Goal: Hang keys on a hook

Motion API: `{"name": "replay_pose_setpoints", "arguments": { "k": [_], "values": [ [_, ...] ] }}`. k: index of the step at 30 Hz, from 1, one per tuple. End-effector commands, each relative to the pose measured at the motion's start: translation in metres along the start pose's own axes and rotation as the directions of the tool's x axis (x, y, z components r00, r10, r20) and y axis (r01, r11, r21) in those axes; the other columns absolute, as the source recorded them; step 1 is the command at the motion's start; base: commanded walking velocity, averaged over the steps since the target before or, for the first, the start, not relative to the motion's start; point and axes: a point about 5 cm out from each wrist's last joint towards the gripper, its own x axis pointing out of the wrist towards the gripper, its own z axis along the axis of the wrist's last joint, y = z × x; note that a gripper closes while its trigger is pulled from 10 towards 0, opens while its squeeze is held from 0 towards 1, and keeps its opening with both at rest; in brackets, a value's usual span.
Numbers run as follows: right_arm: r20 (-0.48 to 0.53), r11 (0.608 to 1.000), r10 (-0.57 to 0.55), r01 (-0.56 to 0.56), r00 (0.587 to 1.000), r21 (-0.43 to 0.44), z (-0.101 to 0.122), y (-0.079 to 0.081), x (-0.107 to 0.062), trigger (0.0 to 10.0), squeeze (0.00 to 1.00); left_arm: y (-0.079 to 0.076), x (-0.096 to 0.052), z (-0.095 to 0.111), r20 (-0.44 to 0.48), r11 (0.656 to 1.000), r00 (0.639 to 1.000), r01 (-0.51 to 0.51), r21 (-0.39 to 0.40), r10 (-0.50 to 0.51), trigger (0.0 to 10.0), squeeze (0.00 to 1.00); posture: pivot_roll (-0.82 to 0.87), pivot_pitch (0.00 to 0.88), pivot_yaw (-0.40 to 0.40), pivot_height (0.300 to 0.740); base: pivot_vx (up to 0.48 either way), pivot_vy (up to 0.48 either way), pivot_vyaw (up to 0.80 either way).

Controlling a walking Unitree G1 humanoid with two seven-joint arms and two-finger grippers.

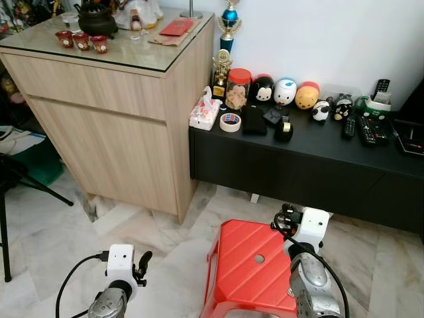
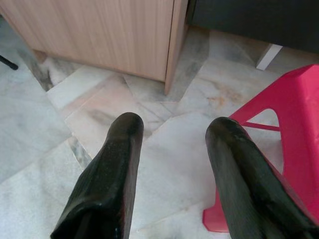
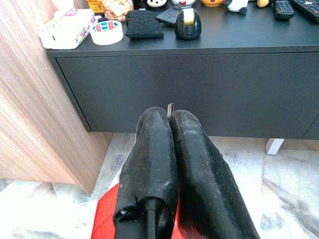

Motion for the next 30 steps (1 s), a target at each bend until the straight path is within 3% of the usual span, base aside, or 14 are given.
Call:
{"name": "replay_pose_setpoints", "arguments": {
  "k": [1,15,30],
  "values": [
    [-0.003,1.000,-0.005,0.005,1.000,-0.002,0.001,-0.001,0.001,10.0,0.00,0.000,-0.002,-0.002,-0.001,1.000,1.000,0.000,0.000,0.000,10.0,0.00,0.07,0.000,-0.076,0.740,0.000,0.000,0.00],
    [-0.029,1.000,0.000,0.000,1.000,-0.006,-0.002,0.002,0.000,10.0,0.00,0.001,0.000,0.002,0.021,1.000,1.000,-0.002,-0.001,0.002,10.0,0.00,0.08,0.000,-0.073,0.740,0.000,0.000,0.00],
    [-0.069,1.000,0.020,-0.021,0.997,-0.014,-0.007,0.005,0.000,10.0,0.00,0.001,0.002,0.008,0.049,1.000,0.999,0.002,-0.004,-0.001,10.0,0.00,0.08,0.000,-0.075,0.740,-0.271,0.000,0.00]
  ]
}}
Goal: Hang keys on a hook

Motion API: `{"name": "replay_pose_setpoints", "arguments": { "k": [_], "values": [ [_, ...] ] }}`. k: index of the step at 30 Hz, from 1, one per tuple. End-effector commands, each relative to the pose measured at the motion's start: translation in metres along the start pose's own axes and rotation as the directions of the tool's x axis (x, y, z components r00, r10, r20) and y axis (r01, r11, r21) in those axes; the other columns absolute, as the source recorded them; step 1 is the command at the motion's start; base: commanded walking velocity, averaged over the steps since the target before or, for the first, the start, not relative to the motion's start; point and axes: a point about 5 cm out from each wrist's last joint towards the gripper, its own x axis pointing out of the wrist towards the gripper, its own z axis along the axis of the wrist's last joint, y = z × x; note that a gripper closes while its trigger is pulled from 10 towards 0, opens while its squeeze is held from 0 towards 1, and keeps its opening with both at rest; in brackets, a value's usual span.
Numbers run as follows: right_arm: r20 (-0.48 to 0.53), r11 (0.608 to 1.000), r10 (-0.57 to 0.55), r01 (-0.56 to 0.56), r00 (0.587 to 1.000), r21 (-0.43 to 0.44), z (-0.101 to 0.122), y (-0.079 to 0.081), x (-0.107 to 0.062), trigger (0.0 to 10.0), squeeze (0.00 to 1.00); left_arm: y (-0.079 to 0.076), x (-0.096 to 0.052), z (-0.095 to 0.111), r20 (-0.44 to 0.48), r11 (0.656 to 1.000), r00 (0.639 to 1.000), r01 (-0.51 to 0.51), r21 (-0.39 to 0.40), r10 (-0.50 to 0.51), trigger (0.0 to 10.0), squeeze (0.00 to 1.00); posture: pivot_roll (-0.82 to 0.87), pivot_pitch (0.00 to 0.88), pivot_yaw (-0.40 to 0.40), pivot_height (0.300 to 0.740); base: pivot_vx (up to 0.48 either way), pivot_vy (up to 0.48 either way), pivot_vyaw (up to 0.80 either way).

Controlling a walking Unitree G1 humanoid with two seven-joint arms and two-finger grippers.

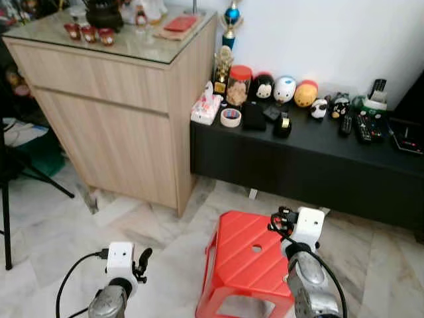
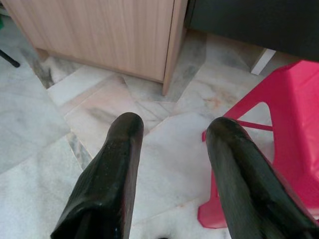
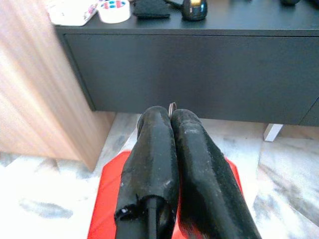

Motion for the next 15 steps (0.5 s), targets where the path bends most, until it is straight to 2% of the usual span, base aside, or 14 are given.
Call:
{"name": "replay_pose_setpoints", "arguments": {
  "k": [1,15],
  "values": [
    [-0.018,1.000,0.005,-0.005,1.000,-0.007,-0.0033,0.0001,-0.0008,10.0,0.00,-0.0003,-0.0003,0.0006,0.010,1.000,1.000,0.003,-0.002,-0.003,10.0,0.00,0.08,0.000,-0.075,0.740,-0.277,0.000,0.00],
    [-0.023,1.000,0.009,-0.009,1.000,-0.008,-0.0034,0.0004,-0.0005,10.0,0.00,-0.0010,0.0007,0.0027,0.020,1.000,1.000,0.010,-0.001,-0.010,10.0,0.00,0.08,0.000,-0.075,0.740,-0.276,0.000,0.00]
  ]
}}
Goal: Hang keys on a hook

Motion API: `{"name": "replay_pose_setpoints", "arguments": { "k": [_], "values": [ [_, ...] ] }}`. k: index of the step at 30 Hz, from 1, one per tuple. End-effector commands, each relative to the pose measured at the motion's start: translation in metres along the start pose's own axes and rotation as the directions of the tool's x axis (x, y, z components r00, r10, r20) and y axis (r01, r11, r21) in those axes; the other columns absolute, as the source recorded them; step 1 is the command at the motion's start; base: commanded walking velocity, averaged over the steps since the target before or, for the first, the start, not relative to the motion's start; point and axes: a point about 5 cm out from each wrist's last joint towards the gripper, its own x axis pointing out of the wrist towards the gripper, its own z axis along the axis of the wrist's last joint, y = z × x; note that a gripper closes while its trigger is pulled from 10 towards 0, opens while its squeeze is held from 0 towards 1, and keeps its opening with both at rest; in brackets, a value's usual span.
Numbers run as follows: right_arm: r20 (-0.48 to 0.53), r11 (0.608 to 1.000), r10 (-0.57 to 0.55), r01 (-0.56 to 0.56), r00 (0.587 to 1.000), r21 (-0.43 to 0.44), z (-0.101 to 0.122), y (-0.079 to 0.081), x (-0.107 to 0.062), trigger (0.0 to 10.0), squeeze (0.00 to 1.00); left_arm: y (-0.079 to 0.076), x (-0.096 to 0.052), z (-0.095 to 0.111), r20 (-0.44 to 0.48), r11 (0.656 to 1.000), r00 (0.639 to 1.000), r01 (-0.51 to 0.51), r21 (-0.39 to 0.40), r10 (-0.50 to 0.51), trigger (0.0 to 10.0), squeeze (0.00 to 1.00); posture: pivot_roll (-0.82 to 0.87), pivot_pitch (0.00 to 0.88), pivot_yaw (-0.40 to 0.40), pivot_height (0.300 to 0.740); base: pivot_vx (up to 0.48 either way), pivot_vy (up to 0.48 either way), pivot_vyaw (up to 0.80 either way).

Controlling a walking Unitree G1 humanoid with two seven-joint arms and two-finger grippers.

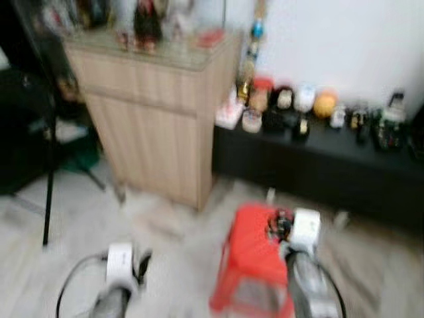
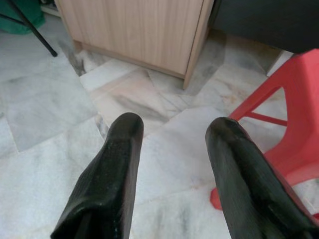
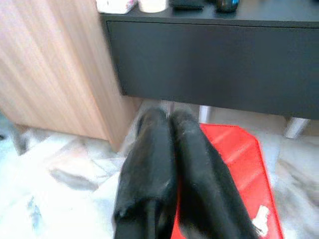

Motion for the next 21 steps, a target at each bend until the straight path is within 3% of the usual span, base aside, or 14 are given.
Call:
{"name": "replay_pose_setpoints", "arguments": {
  "k": [1,21],
  "values": [
    [0.003,1.000,-0.001,0.001,1.000,0.002,0.0016,0.0002,0.0008,10.0,0.00,-0.0009,0.0004,0.0007,0.003,1.000,1.000,0.005,0.004,-0.005,10.0,0.00,0.08,0.000,-0.075,0.740,-0.277,0.000,0.00],
    [-0.016,1.000,0.014,-0.014,1.000,-0.013,0.0015,0.0010,0.0024,10.0,0.00,-0.0032,0.0027,0.0058,0.028,1.000,0.999,0.019,0.005,-0.019,10.0,0.00,0.08,0.000,-0.076,0.740,-0.275,0.000,0.00]
  ]
}}
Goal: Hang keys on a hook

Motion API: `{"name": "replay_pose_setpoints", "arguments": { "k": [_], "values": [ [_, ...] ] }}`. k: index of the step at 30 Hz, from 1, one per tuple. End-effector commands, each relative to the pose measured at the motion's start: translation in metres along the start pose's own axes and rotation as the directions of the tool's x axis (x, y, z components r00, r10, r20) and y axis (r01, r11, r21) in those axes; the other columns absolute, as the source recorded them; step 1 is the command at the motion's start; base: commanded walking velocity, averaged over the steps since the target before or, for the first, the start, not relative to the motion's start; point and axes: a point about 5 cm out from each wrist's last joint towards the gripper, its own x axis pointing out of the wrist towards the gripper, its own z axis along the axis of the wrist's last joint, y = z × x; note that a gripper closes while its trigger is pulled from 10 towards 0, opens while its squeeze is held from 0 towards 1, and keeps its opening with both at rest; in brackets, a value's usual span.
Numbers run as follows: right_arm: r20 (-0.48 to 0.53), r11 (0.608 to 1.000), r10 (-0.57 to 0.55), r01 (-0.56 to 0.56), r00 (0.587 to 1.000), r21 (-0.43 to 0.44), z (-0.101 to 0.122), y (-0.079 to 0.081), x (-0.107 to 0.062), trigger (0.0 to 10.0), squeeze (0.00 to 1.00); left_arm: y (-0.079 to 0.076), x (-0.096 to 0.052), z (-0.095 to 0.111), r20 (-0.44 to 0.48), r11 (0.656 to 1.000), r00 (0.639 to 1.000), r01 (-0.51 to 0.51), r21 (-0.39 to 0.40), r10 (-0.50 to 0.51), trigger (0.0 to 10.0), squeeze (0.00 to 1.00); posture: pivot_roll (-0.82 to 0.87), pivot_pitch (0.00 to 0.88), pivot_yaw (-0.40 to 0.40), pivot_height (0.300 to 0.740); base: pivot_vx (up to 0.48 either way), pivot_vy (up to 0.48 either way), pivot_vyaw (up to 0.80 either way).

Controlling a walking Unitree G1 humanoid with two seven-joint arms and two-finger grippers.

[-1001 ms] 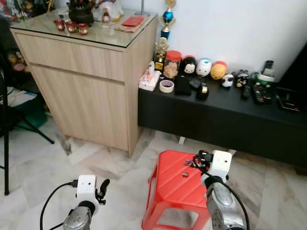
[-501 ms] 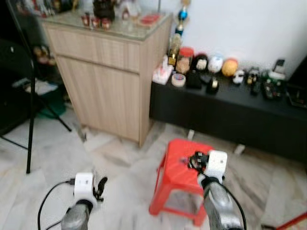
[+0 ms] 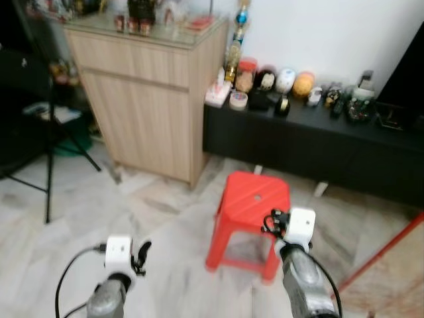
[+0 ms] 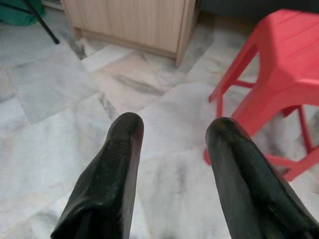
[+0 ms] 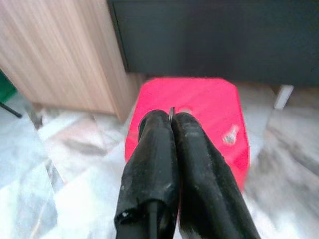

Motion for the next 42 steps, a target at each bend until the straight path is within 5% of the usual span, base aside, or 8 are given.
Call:
{"name": "replay_pose_setpoints", "arguments": {
  "k": [1,13,24,29,30,36,42],
  "values": [
    [0.018,1.000,0.004,-0.004,1.000,-0.002,0.007,0.001,0.003,10.0,0.00,-0.001,0.003,0.005,0.020,1.000,1.000,0.011,0.013,-0.011,10.0,0.00,0.08,0.000,-0.076,0.740,-0.270,0.000,0.00],
    [0.005,0.999,0.018,-0.018,1.000,-0.027,0.010,-0.002,0.006,10.0,0.00,-0.002,0.005,0.010,0.038,1.000,0.999,0.014,0.021,-0.015,10.0,0.00,0.08,0.000,-0.075,0.740,-0.111,0.000,0.00],
    [-0.040,0.977,0.164,-0.168,0.986,-0.132,0.024,0.003,0.017,10.0,0.00,-0.005,0.012,0.029,0.113,0.996,0.990,0.075,0.050,-0.080,10.0,0.00,0.07,0.000,-0.075,0.740,0.000,0.000,0.00],
    [-0.085,0.913,0.351,-0.361,0.933,-0.189,0.038,0.012,0.020,10.0,0.00,-0.007,0.015,0.044,0.158,0.983,0.974,0.146,0.110,-0.162,10.0,0.00,0.06,0.000,-0.078,0.740,0.000,0.000,0.00],
    [-0.097,0.876,0.417,-0.428,0.904,-0.221,0.042,0.016,0.019,10.0,0.00,-0.008,0.015,0.048,0.167,0.976,0.967,0.172,0.131,-0.192,10.0,0.00,0.06,0.000,-0.078,0.740,0.000,0.000,0.00],
    [-0.146,0.777,0.532,-0.549,0.834,-0.306,0.055,0.017,0.015,10.0,0.00,-0.018,0.016,0.062,0.211,0.944,0.930,0.260,0.205,-0.302,10.0,0.00,0.06,0.000,-0.084,0.740,0.000,0.000,0.00],
    [-0.180,0.655,0.655,-0.671,0.734,-0.348,0.071,0.020,0.006,10.0,0.00,-0.037,0.014,0.077,0.206,0.861,0.852,0.417,0.292,-0.482,10.0,0.00,0.06,0.000,-0.088,0.740,0.000,0.000,0.00]
  ]
}}
